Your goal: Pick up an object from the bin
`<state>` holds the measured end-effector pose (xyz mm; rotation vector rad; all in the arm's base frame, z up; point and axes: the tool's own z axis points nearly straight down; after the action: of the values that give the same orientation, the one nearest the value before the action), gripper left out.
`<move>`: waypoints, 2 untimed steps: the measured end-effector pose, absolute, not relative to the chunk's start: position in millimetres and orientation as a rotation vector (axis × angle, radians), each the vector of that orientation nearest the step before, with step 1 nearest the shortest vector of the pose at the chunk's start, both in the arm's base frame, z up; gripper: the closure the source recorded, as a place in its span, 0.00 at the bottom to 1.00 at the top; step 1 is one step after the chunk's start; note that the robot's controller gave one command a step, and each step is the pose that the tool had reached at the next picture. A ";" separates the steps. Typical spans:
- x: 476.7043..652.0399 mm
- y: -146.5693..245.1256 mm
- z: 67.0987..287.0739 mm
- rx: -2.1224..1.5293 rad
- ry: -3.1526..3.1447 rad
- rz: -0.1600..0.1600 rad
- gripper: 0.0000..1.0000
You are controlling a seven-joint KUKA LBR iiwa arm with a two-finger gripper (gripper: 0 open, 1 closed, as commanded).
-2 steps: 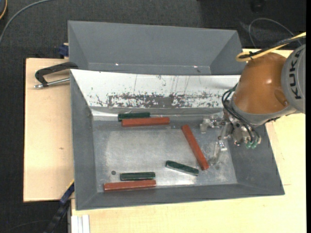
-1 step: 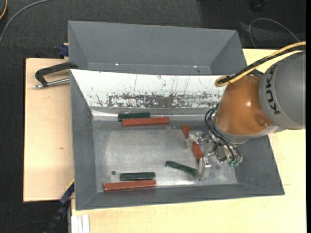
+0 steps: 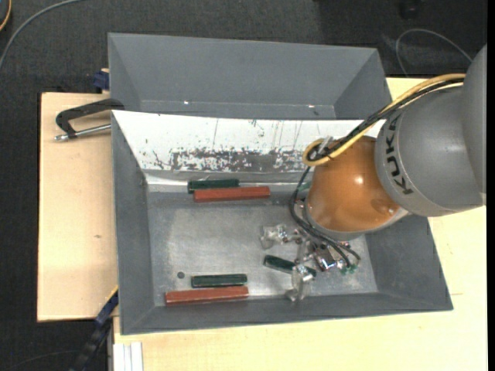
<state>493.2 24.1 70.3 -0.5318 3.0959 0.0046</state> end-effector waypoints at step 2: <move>499.8 10.2 186.4 -0.532 3.082 -0.002 1.00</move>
Offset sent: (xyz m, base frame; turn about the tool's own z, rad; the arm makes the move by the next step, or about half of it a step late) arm 0.0000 0.0000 0.0000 0.0000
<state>499.8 10.2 186.4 -0.5316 3.0818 -0.0023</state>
